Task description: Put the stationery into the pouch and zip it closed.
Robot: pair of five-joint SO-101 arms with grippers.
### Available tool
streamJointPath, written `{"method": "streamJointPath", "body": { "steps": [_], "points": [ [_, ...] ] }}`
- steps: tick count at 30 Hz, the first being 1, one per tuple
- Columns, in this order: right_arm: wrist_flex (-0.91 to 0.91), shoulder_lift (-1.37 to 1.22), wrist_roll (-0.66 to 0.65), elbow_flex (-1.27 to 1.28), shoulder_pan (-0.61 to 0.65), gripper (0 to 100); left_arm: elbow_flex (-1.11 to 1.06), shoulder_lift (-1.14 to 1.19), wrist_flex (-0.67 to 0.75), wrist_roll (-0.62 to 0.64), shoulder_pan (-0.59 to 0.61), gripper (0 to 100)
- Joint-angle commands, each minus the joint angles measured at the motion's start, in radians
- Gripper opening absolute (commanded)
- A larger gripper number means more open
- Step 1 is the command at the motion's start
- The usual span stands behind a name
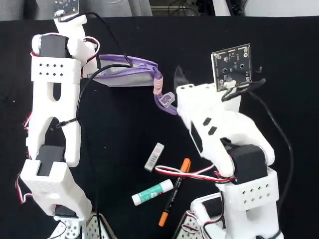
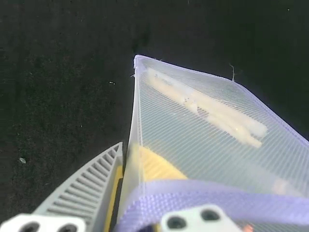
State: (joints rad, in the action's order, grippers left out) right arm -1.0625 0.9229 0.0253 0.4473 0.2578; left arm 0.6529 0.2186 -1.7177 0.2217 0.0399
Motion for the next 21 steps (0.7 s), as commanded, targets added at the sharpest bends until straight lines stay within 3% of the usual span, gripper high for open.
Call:
{"method": "streamJointPath", "body": {
  "steps": [1, 11, 21],
  "points": [
    [-0.118, -0.013, 0.021, -0.016, -0.003, 27.6, -0.007, -0.018, 0.005, -0.005, 0.044, 3],
    [-0.453, -0.292, 0.012, 0.008, -0.003, 27.8, 0.008, 0.037, 0.014, -0.005, 0.039, 3],
    [-0.491, -0.656, 0.012, 0.054, -0.009, 27.6, 0.053, 0.095, 0.018, -0.003, 0.047, 3]
  ]
}}
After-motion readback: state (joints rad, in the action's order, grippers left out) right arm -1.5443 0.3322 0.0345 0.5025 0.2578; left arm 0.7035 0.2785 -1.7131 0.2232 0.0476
